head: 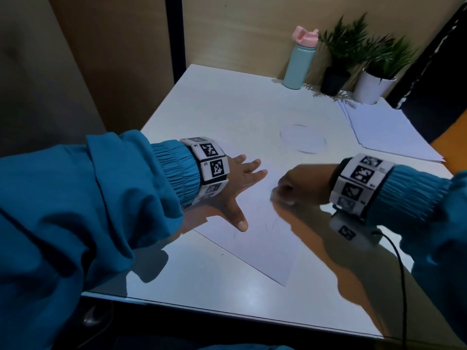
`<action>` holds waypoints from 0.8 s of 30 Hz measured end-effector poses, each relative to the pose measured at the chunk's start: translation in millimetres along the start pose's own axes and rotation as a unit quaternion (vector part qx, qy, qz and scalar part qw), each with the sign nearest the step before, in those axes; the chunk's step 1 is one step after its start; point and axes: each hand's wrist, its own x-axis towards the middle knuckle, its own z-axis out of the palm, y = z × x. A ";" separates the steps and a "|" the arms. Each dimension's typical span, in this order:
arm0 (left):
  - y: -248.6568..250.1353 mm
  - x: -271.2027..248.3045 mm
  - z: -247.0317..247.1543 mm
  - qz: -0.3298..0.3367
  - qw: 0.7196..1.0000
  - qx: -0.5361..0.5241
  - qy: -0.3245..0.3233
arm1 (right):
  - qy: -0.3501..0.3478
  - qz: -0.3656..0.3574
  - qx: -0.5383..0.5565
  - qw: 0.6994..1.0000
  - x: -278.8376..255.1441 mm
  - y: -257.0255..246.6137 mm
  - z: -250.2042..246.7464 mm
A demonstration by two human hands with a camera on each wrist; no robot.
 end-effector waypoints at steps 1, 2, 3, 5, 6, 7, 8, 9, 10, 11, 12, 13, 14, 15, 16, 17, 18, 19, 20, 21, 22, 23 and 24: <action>-0.1 0.1 0.7 0.000 1.000 0.001 0.002 | 0.008 0.034 0.002 0.999 4.7 9.7 -4.7; 0.2 0.0 1.3 -0.001 1.000 0.003 0.002 | 0.015 0.049 0.001 0.999 6.8 13.6 -5.9; 0.2 0.1 1.6 -0.002 1.000 0.003 0.001 | 0.018 0.043 -0.005 0.999 5.4 10.0 -4.1; -0.6 -0.3 1.0 0.000 1.000 -0.001 0.003 | 0.017 -0.025 0.006 1.000 -3.2 -11.1 4.9; -0.7 -0.6 0.0 0.002 1.000 -0.001 0.001 | 0.003 -0.063 0.018 0.998 -11.0 -25.5 9.3; -1.1 -0.2 -0.3 0.004 1.000 -0.001 -0.001 | -0.014 -0.090 0.025 0.996 -17.0 -34.3 10.8; -1.6 0.0 -0.2 0.004 1.000 -0.002 -0.001 | -0.025 -0.096 0.020 0.995 -16.3 -34.7 10.3; -1.6 0.2 -0.1 0.003 1.000 -0.005 0.001 | -0.024 -0.080 0.007 0.996 -11.0 -28.0 6.9; -1.6 0.3 1.1 0.003 1.000 -0.006 0.003 | -0.015 -0.043 -0.001 0.999 -2.9 -16.4 1.0; -1.0 0.7 2.6 0.003 1.000 -0.006 0.006 | -0.004 -0.002 -0.007 1.000 3.2 -5.2 -6.0; -0.8 1.7 3.5 0.003 1.000 -0.005 0.009 | 0.011 0.026 -0.015 0.999 7.7 2.2 -10.9; -0.9 2.3 4.0 0.003 1.000 -0.005 0.010 | 0.022 0.034 -0.023 0.999 11.2 4.3 -10.9; -1.1 2.2 3.3 0.004 1.000 -0.006 0.009 | 0.023 0.023 -0.031 0.999 9.5 -2.7 -8.5; -1.5 2.0 1.8 0.005 1.000 -0.006 0.005 | 0.019 -0.006 -0.034 0.999 7.0 -13.4 -4.3; -1.4 1.1 -0.2 0.005 1.000 -0.003 0.000 | 0.012 -0.043 -0.027 0.999 2.2 -26.5 0.9; -1.0 0.2 -1.4 0.004 1.000 0.000 -0.004 | -0.003 -0.074 -0.011 0.997 -3.8 -37.3 5.1; -0.7 -0.4 -2.2 0.003 1.000 0.003 -0.004 | -0.016 -0.086 -0.004 0.996 -6.4 -41.4 5.6; -0.3 -0.5 -2.1 0.003 1.000 0.002 -0.002 | -0.020 -0.078 -0.009 0.997 -4.2 -38.3 3.6; -0.5 -0.4 -1.0 0.003 1.000 -0.002 0.000 | -0.015 -0.054 -0.024 0.998 2.0 -29.4 -1.5; -0.6 -0.1 0.6 0.005 1.000 -0.004 0.003 | -0.006 -0.022 -0.038 0.999 9.1 -18.2 -8.0; -0.8 1.2 2.1 0.006 1.000 -0.004 0.008 | 0.007 0.005 -0.045 0.999 13.2 -8.2 -13.9; -0.8 1.9 3.4 0.007 1.000 -0.002 0.012 | 0.018 0.021 -0.043 0.999 16.2 -2.3 -16.0; -0.4 1.7 2.9 0.007 1.000 -0.002 0.010 | 0.021 0.021 -0.041 0.999 15.3 -3.5 -14.3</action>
